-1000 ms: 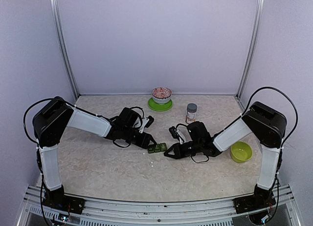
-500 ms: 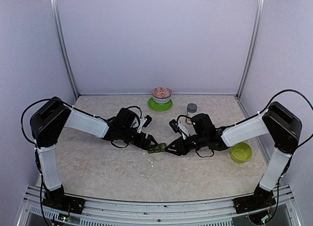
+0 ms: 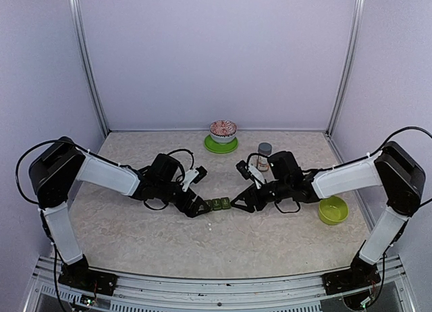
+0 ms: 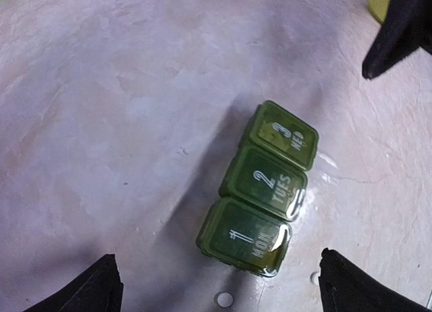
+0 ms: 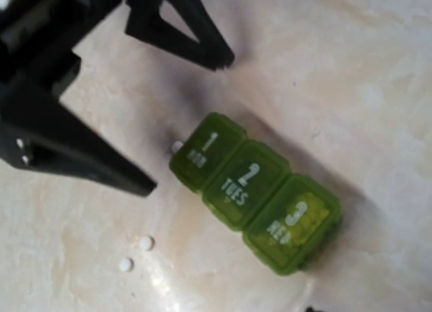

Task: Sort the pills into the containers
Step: Pick up the pill container from the center of the board.

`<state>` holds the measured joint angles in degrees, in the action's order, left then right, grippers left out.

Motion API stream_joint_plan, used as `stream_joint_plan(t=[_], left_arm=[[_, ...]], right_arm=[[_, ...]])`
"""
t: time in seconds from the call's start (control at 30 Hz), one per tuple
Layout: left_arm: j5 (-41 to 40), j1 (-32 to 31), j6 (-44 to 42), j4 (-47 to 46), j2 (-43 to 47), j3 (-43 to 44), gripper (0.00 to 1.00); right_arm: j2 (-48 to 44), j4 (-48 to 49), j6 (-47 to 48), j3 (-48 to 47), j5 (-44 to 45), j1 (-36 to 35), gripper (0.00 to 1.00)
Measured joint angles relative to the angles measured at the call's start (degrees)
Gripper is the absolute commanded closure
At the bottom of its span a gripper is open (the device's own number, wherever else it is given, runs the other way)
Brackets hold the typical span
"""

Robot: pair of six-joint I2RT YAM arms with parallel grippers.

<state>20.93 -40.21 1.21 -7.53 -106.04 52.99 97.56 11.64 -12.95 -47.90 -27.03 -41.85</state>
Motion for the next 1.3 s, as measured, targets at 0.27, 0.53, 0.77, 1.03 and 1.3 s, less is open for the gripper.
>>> stream_joint_plan(t=[0.27, 0.53, 0.77, 1.03, 1.3], left_arm=[[2.64, -0.11, -12.46, 1.03, 0.11, -0.35, 0.01], [2.64, -0.39, -21.92, 4.11, -4.04, 3.67, 0.05], [2.49, -0.76, -26.51, 6.60, -8.90, 10.51, 0.21], [3.13, -0.81, -28.87, 8.28, -9.90, 12.24, 0.36], [3.74, -2.03, -29.94, 9.51, -9.90, 12.57, 0.53]], right_arm=[[-2.40, 0.61, 0.07, 2.71, -0.76, 0.13, 0.45], [-2.91, 1.40, 0.04, 4.28, -1.68, 0.15, 0.45], [-3.85, 2.89, -0.15, 5.88, -2.32, 0.33, 0.45], [-5.05, 3.37, -0.20, 6.99, -2.58, 0.52, 0.46], [-5.11, 4.15, -0.46, 7.37, -3.34, 1.22, 0.46]])
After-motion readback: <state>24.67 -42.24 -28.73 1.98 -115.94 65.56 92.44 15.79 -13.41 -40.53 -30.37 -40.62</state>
